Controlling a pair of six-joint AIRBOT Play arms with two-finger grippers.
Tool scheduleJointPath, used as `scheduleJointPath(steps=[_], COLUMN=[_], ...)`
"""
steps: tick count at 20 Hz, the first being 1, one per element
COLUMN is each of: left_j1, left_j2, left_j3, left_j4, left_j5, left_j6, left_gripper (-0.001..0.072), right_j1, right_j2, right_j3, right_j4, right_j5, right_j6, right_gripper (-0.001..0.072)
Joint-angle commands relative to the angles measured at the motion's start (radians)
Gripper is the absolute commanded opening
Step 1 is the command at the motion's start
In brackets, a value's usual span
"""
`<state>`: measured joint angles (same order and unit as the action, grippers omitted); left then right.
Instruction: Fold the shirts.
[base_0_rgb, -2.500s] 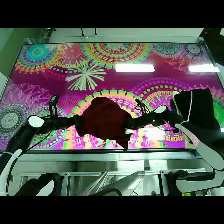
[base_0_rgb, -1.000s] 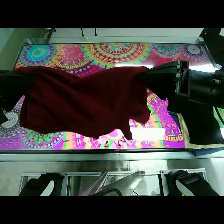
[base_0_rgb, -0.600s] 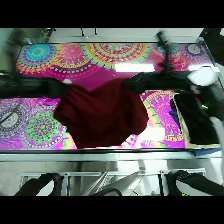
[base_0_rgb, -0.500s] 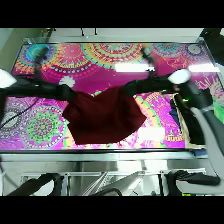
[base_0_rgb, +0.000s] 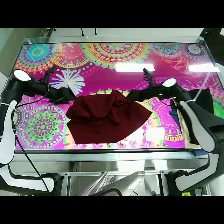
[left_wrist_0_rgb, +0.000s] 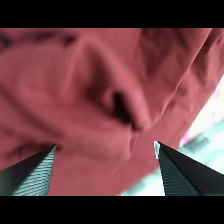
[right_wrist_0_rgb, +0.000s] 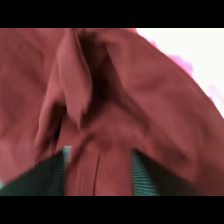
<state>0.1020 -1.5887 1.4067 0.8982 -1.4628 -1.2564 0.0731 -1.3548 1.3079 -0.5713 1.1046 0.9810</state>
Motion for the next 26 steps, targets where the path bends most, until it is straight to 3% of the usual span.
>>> scheduleJointPath(steps=[1, 5, 8, 10, 16, 19, 20, 21, 22, 26], left_j1=[0.032, 0.022, 0.021, 0.021, 0.021, 0.022, 0.023, 0.024, 0.027, 0.059], left_j2=[0.009, 0.062, 0.071, 0.070, 0.070, 0.070, 0.070, 0.070, 0.070, 0.070], left_j3=[-0.127, -0.317, -0.358, -0.339, -0.243, -0.217, -0.216, -0.217, -0.217, -0.217], left_j4=[0.002, -0.002, 0.000, 0.000, 0.000, 0.001, 0.001, 0.002, 0.002, 0.001], left_j5=[-0.086, 0.044, 0.124, 0.154, 0.164, 0.160, 0.161, 0.161, 0.162, 0.161], left_j6=[-0.003, 0.030, 0.038, 0.037, 0.037, 0.040, 0.047, 0.053, 0.069, 0.082], left_gripper=[0.0700, 0.0700, 0.0700, 0.0700, 0.0700, 0.0700, 0.0701, 0.0700, 0.0700, 0.0700], right_j1=[-0.101, -0.097, -0.018, 0.061, 0.366, 0.418, 0.418, 0.415, 0.410, 0.311], right_j2=[0.058, 0.209, 0.344, 0.391, 0.328, 0.265, 0.257, 0.259, 0.265, 0.280], right_j3=[-0.078, -0.354, -0.583, -0.704, -0.786, -0.784, -0.783, -0.779, -0.769, -0.676], right_j4=[0.002, 0.006, 0.011, 0.063, 0.282, 0.368, 0.375, 0.374, 0.374, 0.367], right_j5=[0.205, 0.220, 0.034, -0.120, -0.561, -0.629, -0.630, -0.631, -0.631, -0.578], right_j6=[0.023, 0.042, 0.073, 0.123, 0.130, 0.127, 0.118, 0.093, 0.051, -0.010], right_gripper=[0.0364, 0.0365, 0.0388, 0.0582, 0.0579, 0.0574, 0.0551, 0.0281, 0.0057, 0.0017])
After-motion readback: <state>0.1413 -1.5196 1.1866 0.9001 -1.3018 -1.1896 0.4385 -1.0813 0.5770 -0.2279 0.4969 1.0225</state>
